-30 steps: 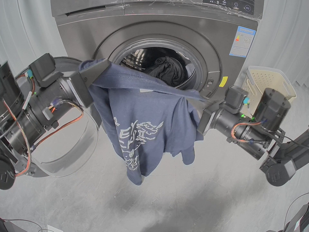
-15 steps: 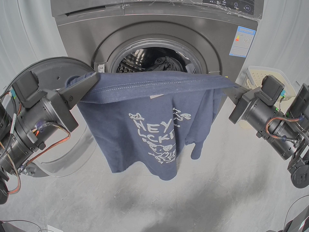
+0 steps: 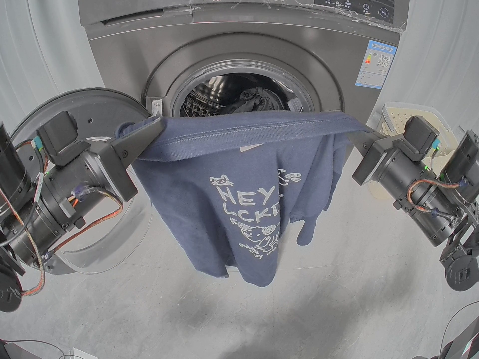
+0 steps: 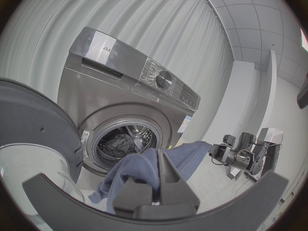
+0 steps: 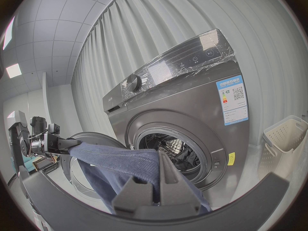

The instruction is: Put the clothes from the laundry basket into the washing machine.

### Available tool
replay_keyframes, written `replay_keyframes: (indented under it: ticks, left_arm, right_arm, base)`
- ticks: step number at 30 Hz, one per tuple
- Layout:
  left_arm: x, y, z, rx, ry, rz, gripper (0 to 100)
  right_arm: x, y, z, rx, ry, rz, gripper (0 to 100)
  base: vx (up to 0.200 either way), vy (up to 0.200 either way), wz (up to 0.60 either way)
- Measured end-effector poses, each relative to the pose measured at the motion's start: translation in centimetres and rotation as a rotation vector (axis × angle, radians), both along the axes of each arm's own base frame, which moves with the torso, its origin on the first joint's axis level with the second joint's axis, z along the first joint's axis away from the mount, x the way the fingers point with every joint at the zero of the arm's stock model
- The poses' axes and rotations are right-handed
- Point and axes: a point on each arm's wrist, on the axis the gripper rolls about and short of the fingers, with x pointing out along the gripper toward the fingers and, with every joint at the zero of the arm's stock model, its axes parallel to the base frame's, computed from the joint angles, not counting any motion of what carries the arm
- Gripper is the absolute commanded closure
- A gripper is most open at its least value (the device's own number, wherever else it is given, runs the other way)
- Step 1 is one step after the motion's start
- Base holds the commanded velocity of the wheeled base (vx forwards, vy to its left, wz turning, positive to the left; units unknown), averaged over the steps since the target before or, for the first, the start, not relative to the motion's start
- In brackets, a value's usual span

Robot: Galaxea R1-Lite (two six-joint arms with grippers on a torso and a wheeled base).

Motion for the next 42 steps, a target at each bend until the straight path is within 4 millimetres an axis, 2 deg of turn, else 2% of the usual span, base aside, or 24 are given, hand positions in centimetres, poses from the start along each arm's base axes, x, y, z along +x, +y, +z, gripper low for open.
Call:
replay_keyframes:
  ticks: [11,20,30,31,37,42]
  left_arm:
    - [0.0,0.0,-0.2,0.001,0.008,-0.004,100]
    - [-0.2,-0.9,-1.9,0.044,0.054,-0.049,100]
    - [1.4,-3.0,0.1,0.007,0.006,-0.097,100]
    - [1.6,-3.2,0.3,0.003,0.0,-0.097,100]
    - [2.5,-4.3,0.8,-0.006,-0.011,-0.105,100]
    - [2.8,-4.7,0.8,-0.01,-0.011,-0.111,100]
  right_arm:
    - [0.0,-0.1,-0.1,-0.002,0.003,-0.003,100]
    - [0.1,0.2,-0.7,0.021,0.047,0.018,100]
    - [0.6,1.5,-2.7,-0.012,0.119,0.053,100]
    - [0.5,1.7,-3.0,-0.017,0.126,0.061,0]
    - [-0.8,3.4,-4.7,-0.062,0.178,0.141,0]
    - [-1.6,4.0,-7.6,-0.143,0.263,0.17,0]
  base:
    - [0.0,0.0,0.0]
    - [0.0,0.0,0.0]
    - [0.0,0.0,0.0]
    - [0.0,0.0,0.0]
    - [0.0,0.0,0.0]
    - [0.0,0.0,0.0]
